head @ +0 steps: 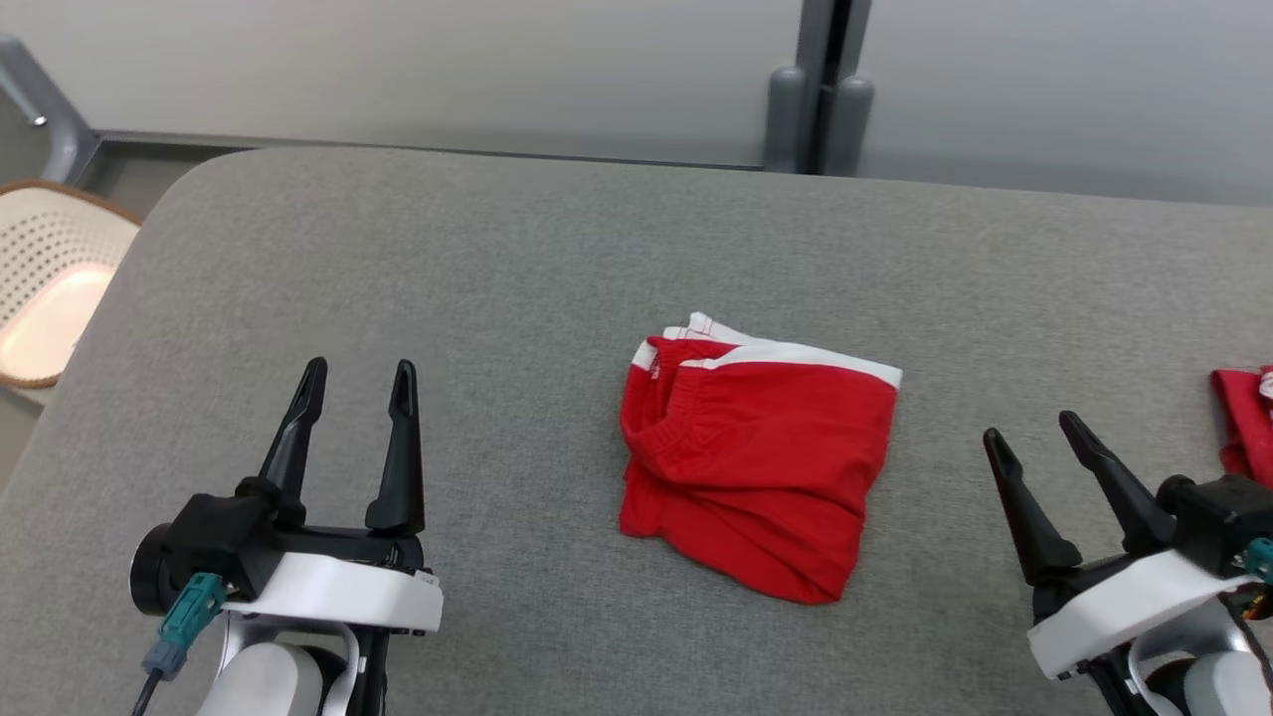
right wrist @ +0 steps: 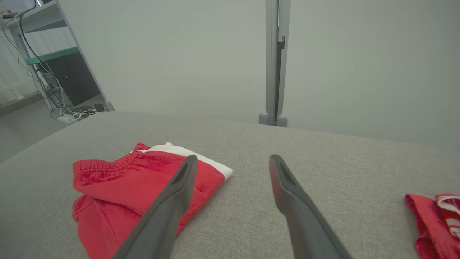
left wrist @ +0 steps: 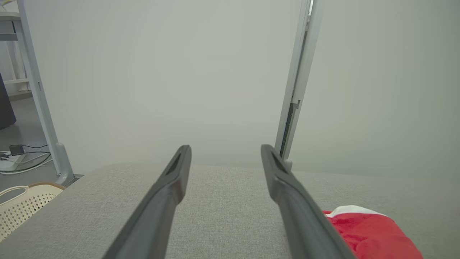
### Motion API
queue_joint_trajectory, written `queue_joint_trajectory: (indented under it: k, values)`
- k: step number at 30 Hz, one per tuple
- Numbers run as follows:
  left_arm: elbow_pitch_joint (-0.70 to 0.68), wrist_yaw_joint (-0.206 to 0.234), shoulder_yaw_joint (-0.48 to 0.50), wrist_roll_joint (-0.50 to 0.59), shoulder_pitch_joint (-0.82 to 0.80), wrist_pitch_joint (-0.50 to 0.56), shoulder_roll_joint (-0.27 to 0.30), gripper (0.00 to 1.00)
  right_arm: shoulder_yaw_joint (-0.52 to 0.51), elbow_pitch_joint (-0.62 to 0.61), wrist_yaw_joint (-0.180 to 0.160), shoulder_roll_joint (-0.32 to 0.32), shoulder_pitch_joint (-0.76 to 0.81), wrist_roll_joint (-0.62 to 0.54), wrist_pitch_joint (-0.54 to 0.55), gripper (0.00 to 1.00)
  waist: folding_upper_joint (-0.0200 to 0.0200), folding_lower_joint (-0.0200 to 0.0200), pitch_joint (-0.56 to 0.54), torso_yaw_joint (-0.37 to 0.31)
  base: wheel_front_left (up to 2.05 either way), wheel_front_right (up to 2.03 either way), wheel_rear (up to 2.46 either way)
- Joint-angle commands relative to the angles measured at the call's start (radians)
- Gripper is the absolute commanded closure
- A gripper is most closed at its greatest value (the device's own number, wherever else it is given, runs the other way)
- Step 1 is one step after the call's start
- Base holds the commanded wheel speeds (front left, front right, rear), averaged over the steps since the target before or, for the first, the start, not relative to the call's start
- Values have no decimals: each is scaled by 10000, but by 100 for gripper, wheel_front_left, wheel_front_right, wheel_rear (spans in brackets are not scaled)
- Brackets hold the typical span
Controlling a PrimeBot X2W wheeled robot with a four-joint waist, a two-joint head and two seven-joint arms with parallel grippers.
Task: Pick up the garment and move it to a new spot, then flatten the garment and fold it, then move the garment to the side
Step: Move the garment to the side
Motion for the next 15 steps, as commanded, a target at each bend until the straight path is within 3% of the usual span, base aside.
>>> queue_joint_trajectory:
  k: [1,6,14,15]
  values:
    - [119,-102,-19,-9,-350,-143,-99,0,337,469,-3,-52,-406,168,-63,0,0,0,772,922,0,0,0]
    - [343,-255,-83,97,-737,-328,-417,0,1090,1920,-1,54,-1023,547,-126,0,0,0,1031,1468,0,0,0]
    - [521,-425,36,250,-904,-406,-632,0,1920,3349,-1,127,-1366,1110,282,0,0,0,1093,1646,0,0,0]
    - [539,-421,65,265,-903,-413,-652,0,1992,3499,-1,144,-1384,1231,459,6,0,0,1094,1621,0,0,0]
